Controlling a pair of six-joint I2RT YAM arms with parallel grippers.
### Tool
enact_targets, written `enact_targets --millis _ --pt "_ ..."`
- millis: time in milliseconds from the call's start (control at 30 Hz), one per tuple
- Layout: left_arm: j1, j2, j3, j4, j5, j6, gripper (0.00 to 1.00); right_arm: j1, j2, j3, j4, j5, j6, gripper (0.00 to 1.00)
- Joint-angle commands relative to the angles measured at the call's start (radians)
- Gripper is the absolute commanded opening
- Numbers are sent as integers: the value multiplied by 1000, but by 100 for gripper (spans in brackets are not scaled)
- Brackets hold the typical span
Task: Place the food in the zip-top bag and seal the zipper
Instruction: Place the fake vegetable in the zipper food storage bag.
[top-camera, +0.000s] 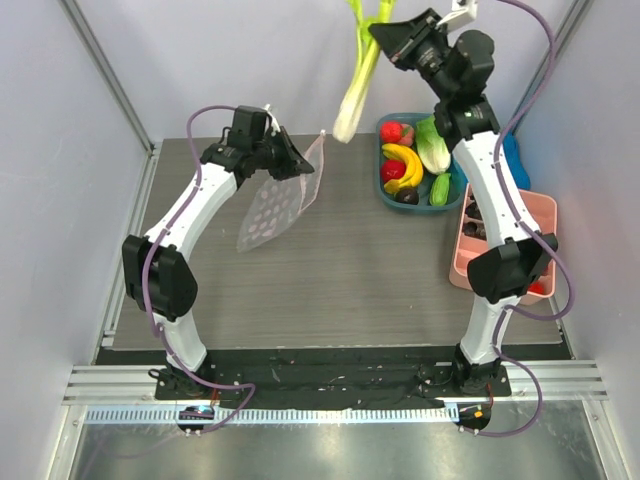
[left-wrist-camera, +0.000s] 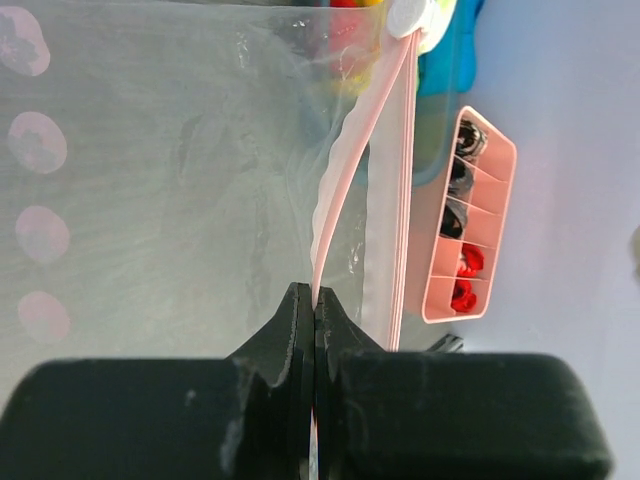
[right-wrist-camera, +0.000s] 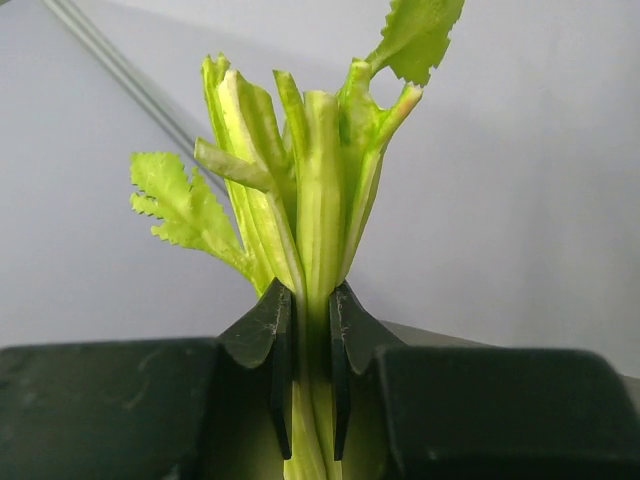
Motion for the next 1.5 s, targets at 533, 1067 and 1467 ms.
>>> enact_targets --millis 533,1067,1467 --pt "3 -138 -46 286 185 -158 0 164 -157 -375 202 69 -200 1" --pt "21 -123 -98 496 210 -345 0 247 -221 -440 103 89 -440 1" --pt "67 -134 -120 518 238 -400 0 245 -266 -438 9 52 -604 1"
